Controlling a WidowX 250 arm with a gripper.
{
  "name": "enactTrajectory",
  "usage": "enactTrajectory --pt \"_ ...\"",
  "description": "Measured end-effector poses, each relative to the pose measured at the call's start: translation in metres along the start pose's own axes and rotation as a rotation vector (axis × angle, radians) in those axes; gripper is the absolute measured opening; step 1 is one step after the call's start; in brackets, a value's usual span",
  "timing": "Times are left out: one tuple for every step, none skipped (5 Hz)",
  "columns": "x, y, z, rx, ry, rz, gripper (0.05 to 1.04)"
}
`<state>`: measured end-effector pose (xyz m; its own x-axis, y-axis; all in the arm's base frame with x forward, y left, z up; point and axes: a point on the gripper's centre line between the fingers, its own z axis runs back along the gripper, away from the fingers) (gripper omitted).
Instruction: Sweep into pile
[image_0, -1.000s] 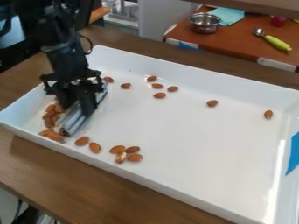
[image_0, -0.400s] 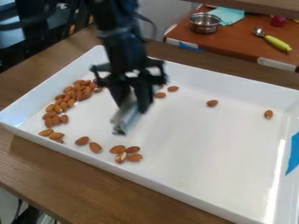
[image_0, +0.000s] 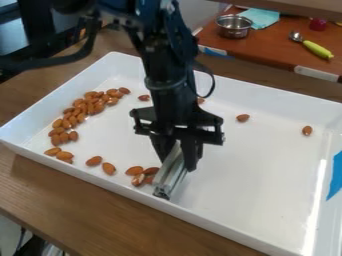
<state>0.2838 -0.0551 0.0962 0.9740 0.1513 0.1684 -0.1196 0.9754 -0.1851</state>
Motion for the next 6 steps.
enactTrajectory --pt "-0.003 0.008 -0.013 0.037 -0.003 0.002 0.379" --pt "-0.002 0.019 -0.016 0.076 -0.023 -0.008 0.379" --pt "-0.001 0.036 -0.016 0.155 0.018 -0.045 0.379" --pt "0.010 0.064 -0.012 0.219 0.055 -0.046 0.379" --pt "0.015 0.083 -0.010 0.277 0.047 -0.092 0.379" --pt "0.021 0.115 -0.005 0.334 0.023 -0.138 0.379"
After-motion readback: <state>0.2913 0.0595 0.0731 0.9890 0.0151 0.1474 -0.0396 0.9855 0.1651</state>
